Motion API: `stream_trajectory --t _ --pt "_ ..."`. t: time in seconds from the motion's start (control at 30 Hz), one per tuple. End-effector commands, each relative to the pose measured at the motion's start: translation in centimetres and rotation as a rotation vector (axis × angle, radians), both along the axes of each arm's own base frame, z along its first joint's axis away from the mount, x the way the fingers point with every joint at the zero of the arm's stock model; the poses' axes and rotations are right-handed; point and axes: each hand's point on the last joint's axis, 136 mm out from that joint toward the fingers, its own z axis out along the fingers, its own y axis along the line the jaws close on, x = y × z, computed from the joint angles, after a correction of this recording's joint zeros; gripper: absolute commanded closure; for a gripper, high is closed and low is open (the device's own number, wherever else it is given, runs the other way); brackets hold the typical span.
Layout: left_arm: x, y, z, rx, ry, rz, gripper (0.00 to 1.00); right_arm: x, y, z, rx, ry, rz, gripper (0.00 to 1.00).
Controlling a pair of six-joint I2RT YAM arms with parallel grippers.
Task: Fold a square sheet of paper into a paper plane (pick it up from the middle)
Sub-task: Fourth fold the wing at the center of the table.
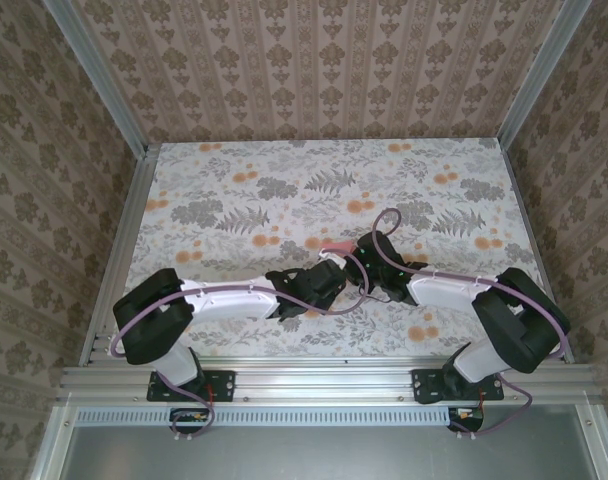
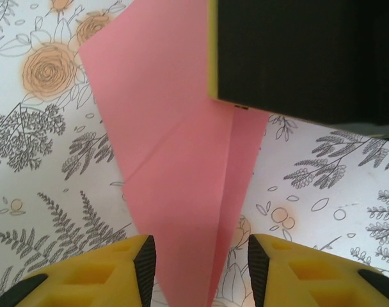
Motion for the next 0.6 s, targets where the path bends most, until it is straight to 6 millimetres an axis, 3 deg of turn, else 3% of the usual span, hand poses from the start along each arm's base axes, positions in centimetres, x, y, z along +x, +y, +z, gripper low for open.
stream_trajectory --t 0.0,0.1,0.3,0.57 --pt "-1.0 -0.7 -1.1 0.008 0.022 -0.067 0.54 1.0 1.1 1.5 0.057 -0.029 0.025 0.93" --pt "-0.7 0.2 -1.7 0.063 0.014 -0.046 0.55 1.1 1.3 1.5 0.062 -0.026 0.037 0.93" --pt "-0.4 1.1 -2.4 0.120 -0.004 -0.035 0.67 1.1 1.8 1.4 0.074 -0.018 0.061 0.93" --pt "-0.7 0.7 -2.8 0.115 0.010 -0.057 0.81 1.2 1.8 1.5 0.082 -0.018 0.058 0.93"
